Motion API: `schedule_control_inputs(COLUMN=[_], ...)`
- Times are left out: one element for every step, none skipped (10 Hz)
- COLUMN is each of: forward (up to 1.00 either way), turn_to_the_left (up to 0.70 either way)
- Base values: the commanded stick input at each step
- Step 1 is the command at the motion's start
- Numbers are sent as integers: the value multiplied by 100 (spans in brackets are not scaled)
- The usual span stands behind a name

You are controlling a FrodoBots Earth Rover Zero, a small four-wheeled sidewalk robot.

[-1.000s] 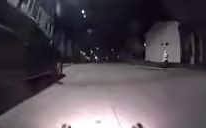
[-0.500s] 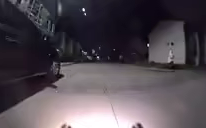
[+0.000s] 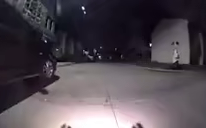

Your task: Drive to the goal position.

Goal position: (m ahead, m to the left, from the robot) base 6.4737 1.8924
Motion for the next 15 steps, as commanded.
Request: schedule_control_inputs(forward=[85, 85, 85, 85, 85, 85, 85, 85, 85, 85, 85, 85, 85, 85, 85], turn_to_the_left=[25, 30, 31, 14, 0, 0, 0, 0, 0, 0, 0, 0, 0, 0, 0])
